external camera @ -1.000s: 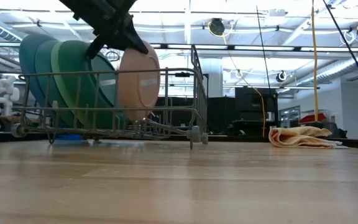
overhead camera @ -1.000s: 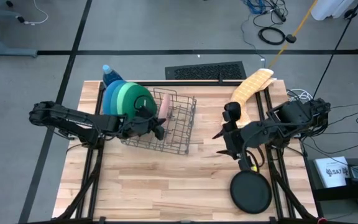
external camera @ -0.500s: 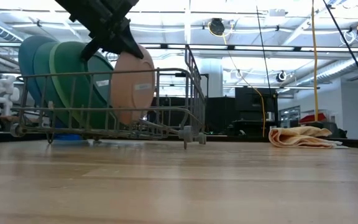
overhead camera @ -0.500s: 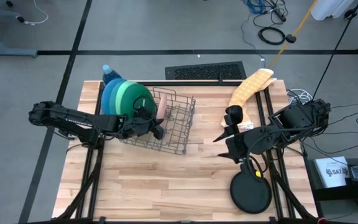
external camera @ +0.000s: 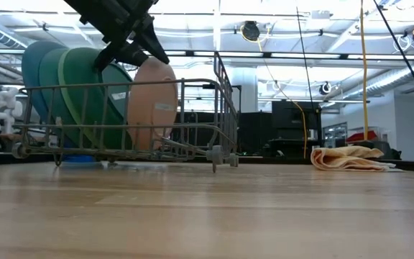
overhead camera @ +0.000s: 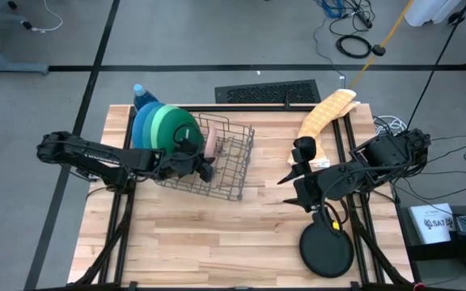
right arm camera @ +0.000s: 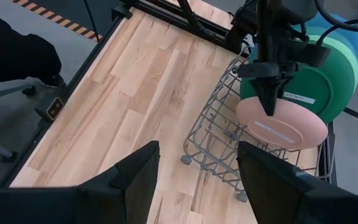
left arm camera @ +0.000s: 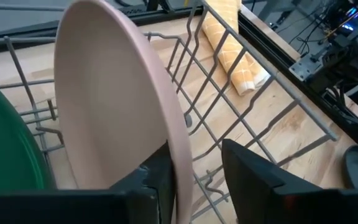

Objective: Sort dishes
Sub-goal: Put the light orange plate into the dish rack

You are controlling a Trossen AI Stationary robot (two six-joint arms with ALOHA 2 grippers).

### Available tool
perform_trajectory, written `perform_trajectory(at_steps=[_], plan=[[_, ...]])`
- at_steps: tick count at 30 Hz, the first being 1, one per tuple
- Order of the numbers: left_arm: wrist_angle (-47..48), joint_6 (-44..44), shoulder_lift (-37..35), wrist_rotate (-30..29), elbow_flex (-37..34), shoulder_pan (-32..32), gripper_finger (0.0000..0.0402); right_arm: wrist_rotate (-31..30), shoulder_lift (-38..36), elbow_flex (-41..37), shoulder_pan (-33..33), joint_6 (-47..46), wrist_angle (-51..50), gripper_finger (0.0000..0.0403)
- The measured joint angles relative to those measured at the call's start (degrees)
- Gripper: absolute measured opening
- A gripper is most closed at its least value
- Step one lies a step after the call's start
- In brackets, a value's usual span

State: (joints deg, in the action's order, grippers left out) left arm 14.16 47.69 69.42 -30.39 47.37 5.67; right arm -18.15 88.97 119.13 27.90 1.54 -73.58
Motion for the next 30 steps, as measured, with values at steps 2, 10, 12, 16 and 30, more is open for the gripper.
perform_trajectory(at_steps=[2, 10, 12, 16, 30], plan=[[-0.1, -0.5, -0.7, 0.0, 0.0, 0.1, 0.0128, 0.0, 0.0, 0.0, 0.0, -0.1, 0.0, 0.0210], [0.5, -3.0, -2.7, 0.2, 0.0, 0.0, 0.0130, 0.0, 0.0, 0.0, 0.0, -0.3, 0.0, 0.0210], [0.6, -3.0, -3.0, 0.2, 0.0, 0.0, 0.0130, 0.0, 0.0, 0.0, 0.0, -0.3, 0.0, 0.0210], [0.4, -3.6, -4.4, -0.6, 0.0, 0.0, 0.0130, 0.0, 0.0, 0.0, 0.0, -0.6, 0.0, 0.0210], [0.2, -7.4, -6.2, -4.7, 0.0, -0.1, 0.0130, 0.3, 2.2, 0.0, 0.0, -0.5, 0.0, 0.0210]])
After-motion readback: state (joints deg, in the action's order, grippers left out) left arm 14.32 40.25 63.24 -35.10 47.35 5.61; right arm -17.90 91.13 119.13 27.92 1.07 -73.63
